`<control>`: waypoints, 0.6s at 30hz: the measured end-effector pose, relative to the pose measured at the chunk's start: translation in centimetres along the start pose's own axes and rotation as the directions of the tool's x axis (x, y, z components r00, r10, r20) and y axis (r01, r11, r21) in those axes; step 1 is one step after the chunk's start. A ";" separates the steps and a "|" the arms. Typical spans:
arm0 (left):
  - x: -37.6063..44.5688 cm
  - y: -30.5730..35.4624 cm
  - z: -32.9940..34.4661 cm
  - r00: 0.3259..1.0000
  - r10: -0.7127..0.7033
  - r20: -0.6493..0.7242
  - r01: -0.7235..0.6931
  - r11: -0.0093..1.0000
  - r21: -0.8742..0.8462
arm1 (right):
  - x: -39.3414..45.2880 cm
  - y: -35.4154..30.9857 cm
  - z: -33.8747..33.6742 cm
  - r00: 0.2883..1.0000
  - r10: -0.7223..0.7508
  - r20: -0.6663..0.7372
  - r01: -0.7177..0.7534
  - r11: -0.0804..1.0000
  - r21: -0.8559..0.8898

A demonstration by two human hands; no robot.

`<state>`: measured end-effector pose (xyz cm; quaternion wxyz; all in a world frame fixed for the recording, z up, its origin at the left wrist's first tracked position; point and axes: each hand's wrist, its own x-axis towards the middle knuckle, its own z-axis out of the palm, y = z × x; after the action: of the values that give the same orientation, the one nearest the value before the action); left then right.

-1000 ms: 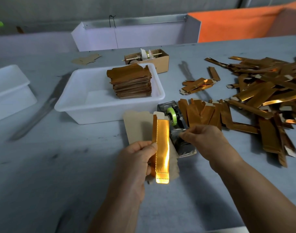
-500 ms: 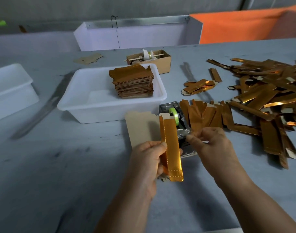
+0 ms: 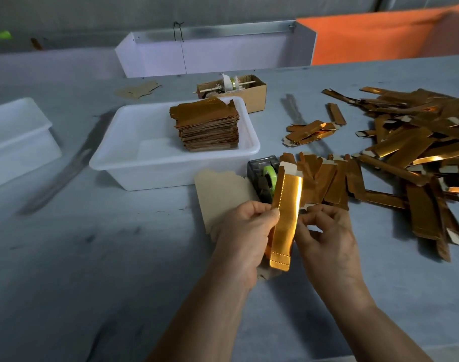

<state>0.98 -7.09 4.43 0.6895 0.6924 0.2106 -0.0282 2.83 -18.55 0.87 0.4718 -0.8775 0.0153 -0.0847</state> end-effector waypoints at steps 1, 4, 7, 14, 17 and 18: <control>0.0 0.0 0.0 1.000 -0.004 -0.004 0.004 1.000 0.003 | -0.1 0.1 0.1 1.000 0.003 -0.001 -0.003 1.000 0.009; 0.1 0.0 0.0 1.000 -0.009 -0.010 0.009 1.000 0.000 | -0.2 0.4 0.2 1.000 0.006 0.006 -0.007 1.000 0.015; 0.3 0.1 0.0 1.000 -0.022 -0.011 0.023 1.000 0.019 | 0.2 0.2 0.1 0.999 -0.037 0.004 0.037 0.997 -0.060; 0.0 0.6 -0.2 0.999 -0.049 -0.014 0.049 0.999 0.017 | 0.1 0.0 -1.2 0.991 -0.131 0.012 0.130 0.963 -0.236; -0.3 0.7 -0.5 0.998 -0.058 -0.018 0.058 0.998 -0.005 | -0.3 -0.7 -3.2 0.996 0.026 0.081 -0.034 0.994 0.100; -0.4 0.6 -0.6 0.998 -0.061 -0.018 0.061 0.998 -0.015 | -0.4 -1.3 -3.9 0.984 0.081 0.158 -0.118 0.964 0.238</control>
<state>0.64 -6.57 5.21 0.6911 0.6810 0.2384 -0.0414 1.75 -21.02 4.01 0.5805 -0.8141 0.0140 0.0027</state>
